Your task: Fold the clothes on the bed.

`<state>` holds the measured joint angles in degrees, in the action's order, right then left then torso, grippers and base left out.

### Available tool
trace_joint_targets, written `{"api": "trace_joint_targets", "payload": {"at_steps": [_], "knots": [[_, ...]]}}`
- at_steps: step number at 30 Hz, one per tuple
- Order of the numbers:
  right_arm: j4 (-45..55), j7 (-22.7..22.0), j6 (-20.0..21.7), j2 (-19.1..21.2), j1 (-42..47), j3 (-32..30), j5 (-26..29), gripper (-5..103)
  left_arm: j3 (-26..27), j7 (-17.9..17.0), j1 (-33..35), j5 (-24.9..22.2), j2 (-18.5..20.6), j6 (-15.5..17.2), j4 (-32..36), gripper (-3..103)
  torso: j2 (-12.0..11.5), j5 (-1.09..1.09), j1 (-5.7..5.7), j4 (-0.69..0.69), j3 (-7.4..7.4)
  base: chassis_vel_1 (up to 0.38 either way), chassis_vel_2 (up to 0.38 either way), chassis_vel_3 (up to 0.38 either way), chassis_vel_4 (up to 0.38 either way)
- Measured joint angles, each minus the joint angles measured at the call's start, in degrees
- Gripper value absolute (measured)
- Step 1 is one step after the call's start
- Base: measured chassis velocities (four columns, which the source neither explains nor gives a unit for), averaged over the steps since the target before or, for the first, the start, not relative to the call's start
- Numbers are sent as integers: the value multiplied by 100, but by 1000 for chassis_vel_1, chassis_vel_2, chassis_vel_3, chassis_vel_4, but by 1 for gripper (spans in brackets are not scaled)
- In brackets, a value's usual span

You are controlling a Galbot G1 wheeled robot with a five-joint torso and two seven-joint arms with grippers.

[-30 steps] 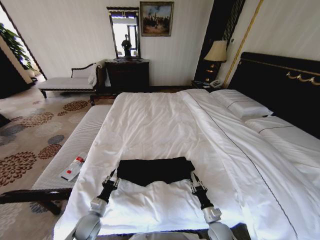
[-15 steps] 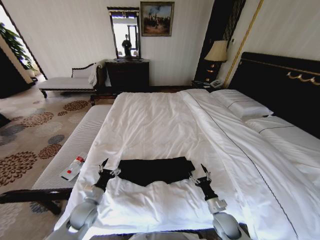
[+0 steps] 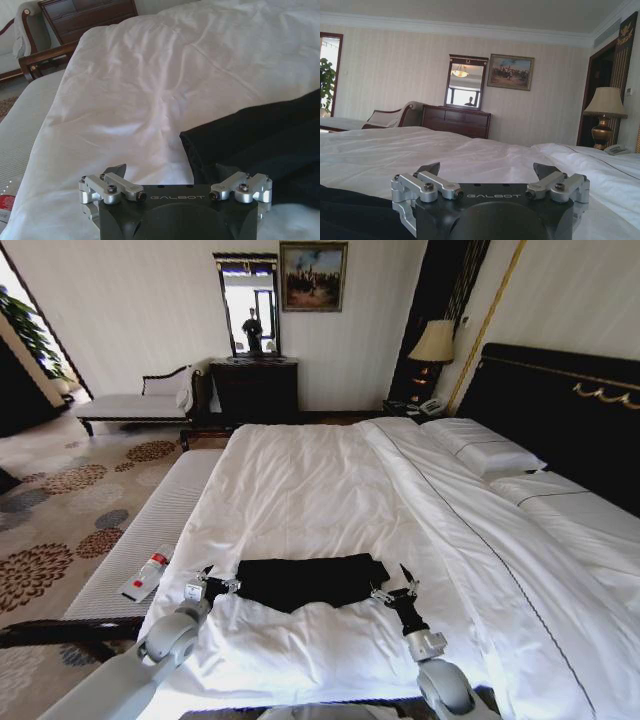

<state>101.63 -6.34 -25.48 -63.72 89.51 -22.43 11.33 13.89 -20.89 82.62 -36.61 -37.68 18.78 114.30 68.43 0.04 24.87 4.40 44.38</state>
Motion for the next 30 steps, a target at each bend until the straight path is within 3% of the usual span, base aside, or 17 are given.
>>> {"api": "trace_joint_targets", "payload": {"at_steps": [10,13,14,16,18,20,23,28,30], "knots": [[337,-92,145,70,203,-39,6,100,195,194,986,1018,-172,-261,35,100,0,1,0,1,0,0,0,0,0],[477,-95,237,88,326,-33,-10,100,284,273,1296,1415,-361,-521,33,100,0,1,-1,2,0,0,0,0,0],[509,-89,284,107,336,55,-21,100,389,324,1461,1666,-557,-783,68,100,0,1,0,3,0,0,0,0,0],[538,-73,337,125,313,137,27,100,475,341,1565,1766,-710,-976,115,100,1,1,-1,1,0,0,0,0,0],[654,-5,578,155,166,403,512,100,686,362,1749,1713,-1059,-1302,311,100,1,1,-1,5,0,0,0,0,0],[674,3,669,173,80,497,715,100,782,368,1834,1685,-1171,-1380,373,100,0,1,0,5,0,0,0,0,0],[451,46,1106,288,-653,1112,1660,100,1463,584,2383,1642,-1842,-1989,701,100,0,3,0,-4,0,0,0,0,0],[36,40,1264,272,-1122,1284,2095,100,2046,820,2801,1583,-2223,-2440,1002,100,0,-1,0,1,0,0,0,0,0],[53,-29,1475,256,-1148,1175,2541,100,2365,1054,3063,1630,-2418,-2726,1187,100,0,-3,1,1,0,0,0,0,0]]}}
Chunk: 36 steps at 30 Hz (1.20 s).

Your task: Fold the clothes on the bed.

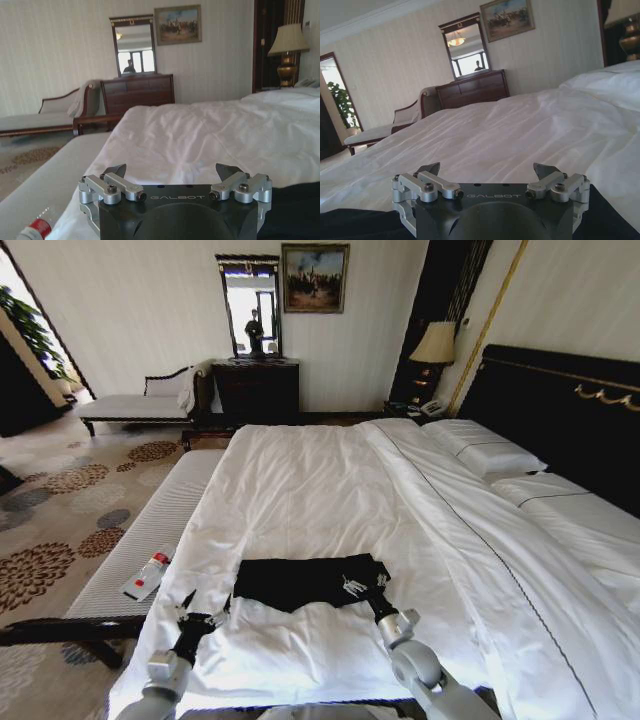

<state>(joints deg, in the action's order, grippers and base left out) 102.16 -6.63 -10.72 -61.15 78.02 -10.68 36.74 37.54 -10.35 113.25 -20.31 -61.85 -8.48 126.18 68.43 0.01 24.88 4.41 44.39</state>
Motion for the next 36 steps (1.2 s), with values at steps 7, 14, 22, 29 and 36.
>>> {"api": "trace_joint_targets", "payload": {"at_steps": [7,14,22,29,36], "knots": [[693,-13,1376,63,531,-1029,2386,100,257,409,594,301,-425,-716,437,100,0,3,0,1,-1,0,0,0,0],[657,598,2535,142,966,-1856,3684,100,251,497,1279,672,-600,-1388,523,100,1,2,0,2,0,0,0,0,0],[-166,921,2964,155,509,-1956,3787,100,112,474,1590,617,-639,-1418,903,100,1,2,-1,0,0,0,0,0,0],[-993,1192,3012,113,89,-1803,3646,100,58,346,1560,395,-635,-910,1336,100,1,4,0,1,0,0,0,0,0],[-1158,1271,3002,-81,-40,-1717,3606,100,55,337,1547,386,-627,-890,1340,100,0,4,0,1,0,0,0,0,0]]}}
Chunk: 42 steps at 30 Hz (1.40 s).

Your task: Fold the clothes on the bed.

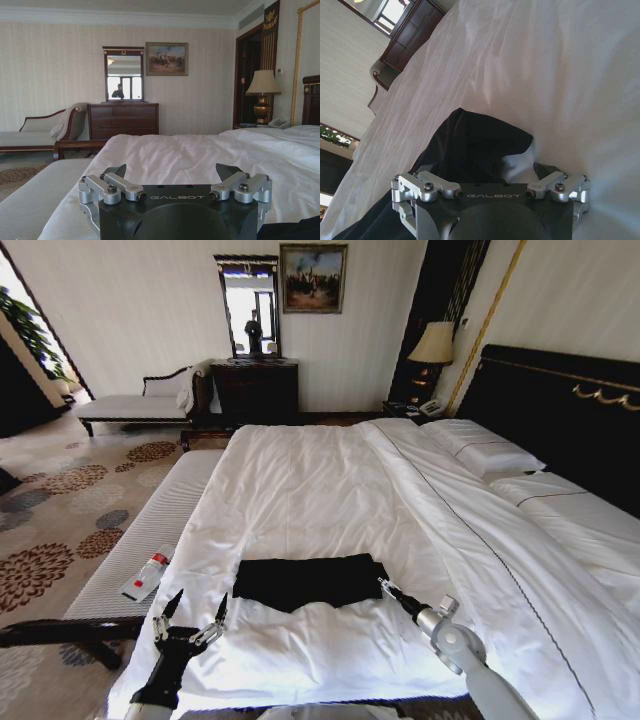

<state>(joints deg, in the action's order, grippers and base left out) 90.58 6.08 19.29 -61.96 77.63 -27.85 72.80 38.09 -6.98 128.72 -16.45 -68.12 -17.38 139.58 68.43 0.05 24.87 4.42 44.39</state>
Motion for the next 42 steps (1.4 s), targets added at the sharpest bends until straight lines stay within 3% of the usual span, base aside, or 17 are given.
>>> {"api": "trace_joint_targets", "payload": {"at_steps": [14,19,22,24,35,37,40,42], "knots": [[-16,120,-37,-530,-140,147,-66,100,-4,-5,-12,-2,6,7,-14,100,0,0,0,-1,0,0,0,0,0],[-28,131,-85,-740,-131,150,-258,87,-5,-6,-14,-2,8,7,-18,100,0,-1,0,-1,0,0,0,0,0],[-24,137,-132,-777,-109,141,-331,71,-5,-6,-15,-2,9,7,-20,100,0,-1,0,-1,0,0,0,0,0],[-15,137,-135,-780,-103,134,-332,71,-5,-6,-15,-1,10,7,-20,100,0,-1,0,-1,0,0,0,0,0],[-7,111,-188,-1027,-186,145,-512,22,-5,-7,-16,0,10,7,-26,100,0,-1,0,-1,0,0,0,0,0],[-12,110,-190,-1039,-188,148,-525,22,-5,-6,-16,0,10,7,-26,100,0,-1,0,-1,0,0,0,0,0],[-44,110,-223,-1115,-181,157,-616,8,-5,-6,-16,0,10,7,-26,100,0,-1,0,0,0,0,0,0,0],[-46,111,-232,-1142,-166,151,-638,6,-5,-7,-16,-1,10,7,-27,100,0,-1,0,-1,0,0,0,0,0]]}}
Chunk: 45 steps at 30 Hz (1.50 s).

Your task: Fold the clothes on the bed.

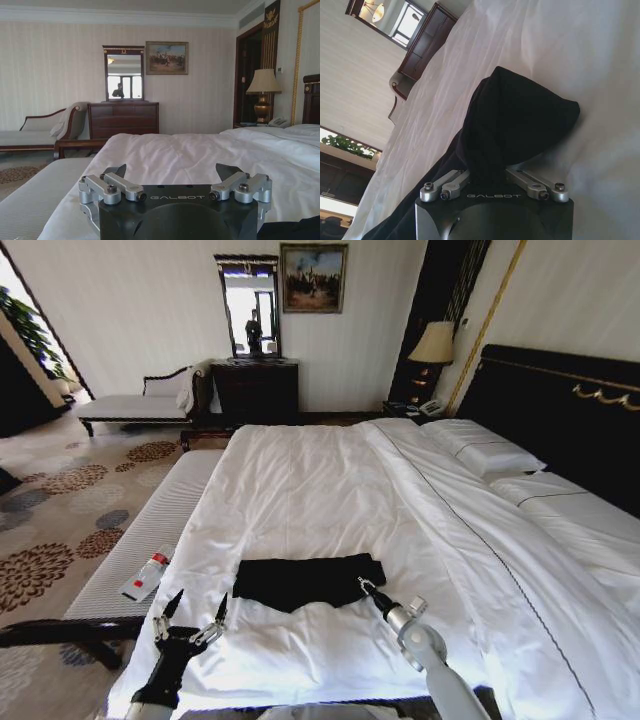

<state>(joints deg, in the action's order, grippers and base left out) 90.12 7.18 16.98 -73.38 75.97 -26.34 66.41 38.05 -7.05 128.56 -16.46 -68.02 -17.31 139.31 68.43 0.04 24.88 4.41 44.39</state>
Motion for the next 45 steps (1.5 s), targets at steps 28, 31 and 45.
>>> {"api": "trace_joint_targets", "payload": {"at_steps": [28,31,45], "knots": [[823,-419,-1119,519,651,-995,-1810,6,0,0,-1,0,1,-1,0,100,0,-1,0,1,0,0,0,0,0],[823,-404,-1123,707,648,-1113,-1830,6,0,0,0,0,1,-1,-1,100,0,-2,0,1,0,0,0,0,0],[702,-398,-1219,1184,517,-1001,-2151,6,0,0,-1,0,0,-2,-1,100,0,-1,0,0,0,0,0,0,0]]}}
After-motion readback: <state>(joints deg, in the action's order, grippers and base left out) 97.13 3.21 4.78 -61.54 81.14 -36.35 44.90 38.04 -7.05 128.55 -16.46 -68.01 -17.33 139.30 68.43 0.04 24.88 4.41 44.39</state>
